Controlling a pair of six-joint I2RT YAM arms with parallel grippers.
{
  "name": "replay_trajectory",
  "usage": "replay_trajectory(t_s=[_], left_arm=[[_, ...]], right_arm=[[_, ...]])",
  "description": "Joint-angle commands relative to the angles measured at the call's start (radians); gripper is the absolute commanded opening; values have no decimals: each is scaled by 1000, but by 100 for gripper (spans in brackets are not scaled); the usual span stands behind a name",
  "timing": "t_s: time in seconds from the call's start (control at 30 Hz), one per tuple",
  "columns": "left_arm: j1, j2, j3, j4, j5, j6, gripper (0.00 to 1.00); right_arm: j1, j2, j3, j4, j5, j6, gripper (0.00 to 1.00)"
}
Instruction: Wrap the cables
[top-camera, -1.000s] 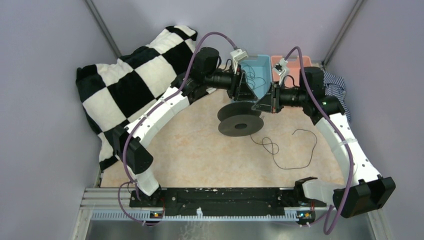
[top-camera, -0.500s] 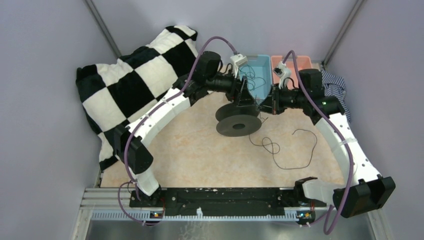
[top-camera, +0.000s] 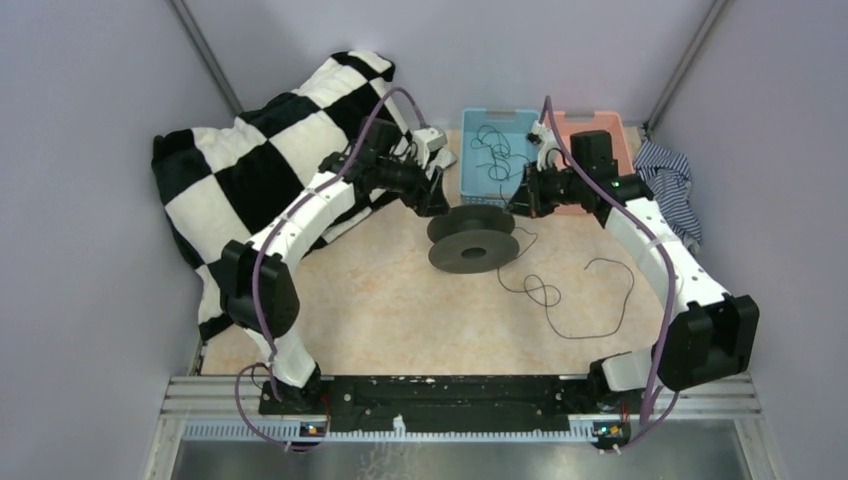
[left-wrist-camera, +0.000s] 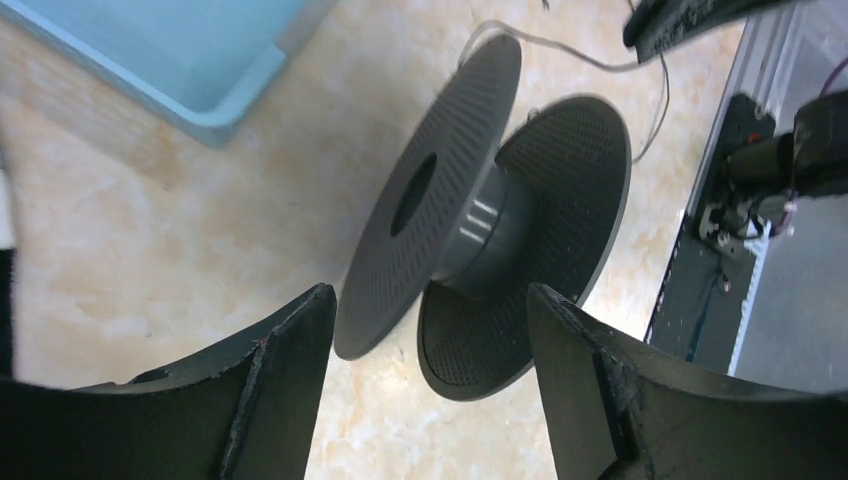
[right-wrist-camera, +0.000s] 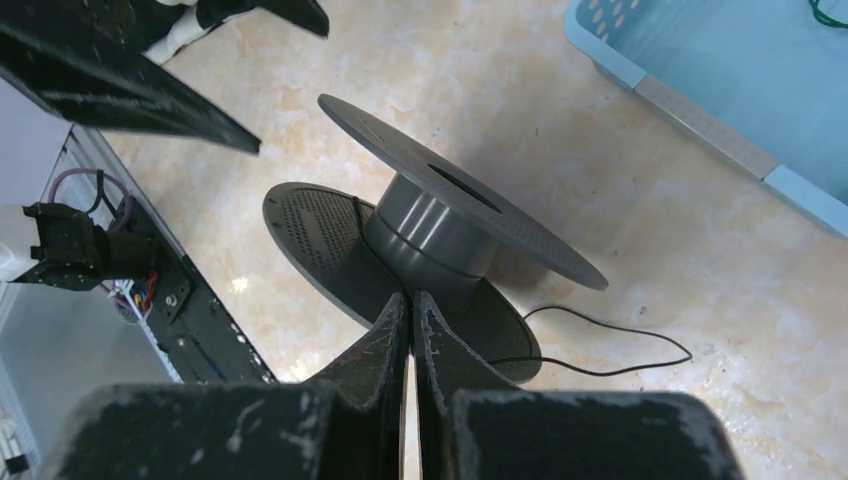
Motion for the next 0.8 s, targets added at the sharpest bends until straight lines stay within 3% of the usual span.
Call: replay_trajectory(t_s=[0.0, 0.33, 0.77], left_arm=[[-22, 8, -51, -17, 40, 144, 76], [-22, 61, -60, 11, 64, 154, 73], [7, 113, -12, 64, 277, 143, 69]], right_arm=[[44, 34, 46, 98, 13, -32, 0], [115, 131, 84, 119, 12, -57, 0], [155, 222, 112, 69, 2, -134, 0]])
